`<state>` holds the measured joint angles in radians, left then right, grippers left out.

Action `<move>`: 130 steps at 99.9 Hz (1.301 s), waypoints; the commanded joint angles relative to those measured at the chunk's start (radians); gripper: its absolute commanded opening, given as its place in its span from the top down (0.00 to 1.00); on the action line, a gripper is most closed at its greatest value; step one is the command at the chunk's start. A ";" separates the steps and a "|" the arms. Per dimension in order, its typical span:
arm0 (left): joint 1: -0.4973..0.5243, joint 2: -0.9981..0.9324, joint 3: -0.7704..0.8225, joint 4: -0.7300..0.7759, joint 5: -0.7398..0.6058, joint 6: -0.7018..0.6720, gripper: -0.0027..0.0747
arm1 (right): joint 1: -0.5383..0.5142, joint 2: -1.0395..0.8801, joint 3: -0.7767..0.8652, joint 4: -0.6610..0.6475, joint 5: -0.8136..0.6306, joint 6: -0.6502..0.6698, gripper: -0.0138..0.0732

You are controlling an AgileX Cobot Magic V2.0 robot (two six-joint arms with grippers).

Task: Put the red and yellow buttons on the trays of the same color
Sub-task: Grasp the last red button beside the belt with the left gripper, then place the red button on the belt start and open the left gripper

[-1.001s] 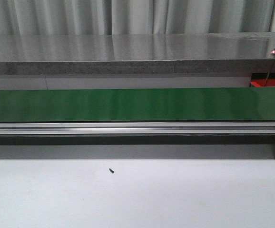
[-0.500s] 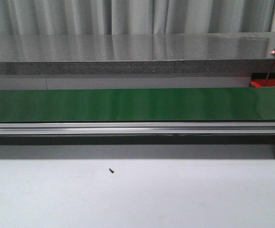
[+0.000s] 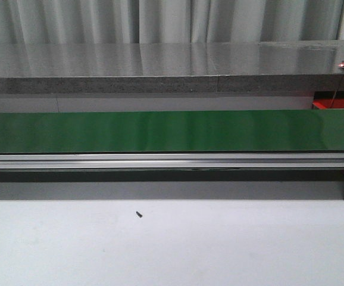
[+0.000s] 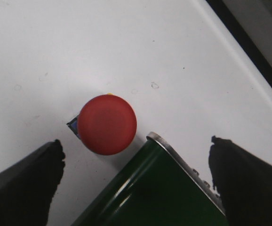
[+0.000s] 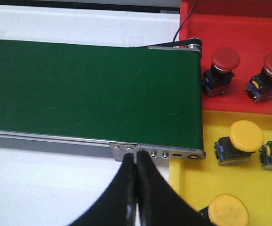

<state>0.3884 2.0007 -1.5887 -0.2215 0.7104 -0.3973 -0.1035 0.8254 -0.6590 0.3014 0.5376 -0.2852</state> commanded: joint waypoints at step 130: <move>0.052 0.039 -0.048 -0.079 -0.043 -0.051 0.79 | 0.001 -0.011 -0.025 0.021 -0.033 -0.002 0.92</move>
<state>0.4378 2.1246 -1.6072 -0.2953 0.6703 -0.4558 -0.1035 0.8254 -0.6590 0.3083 0.5544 -0.2852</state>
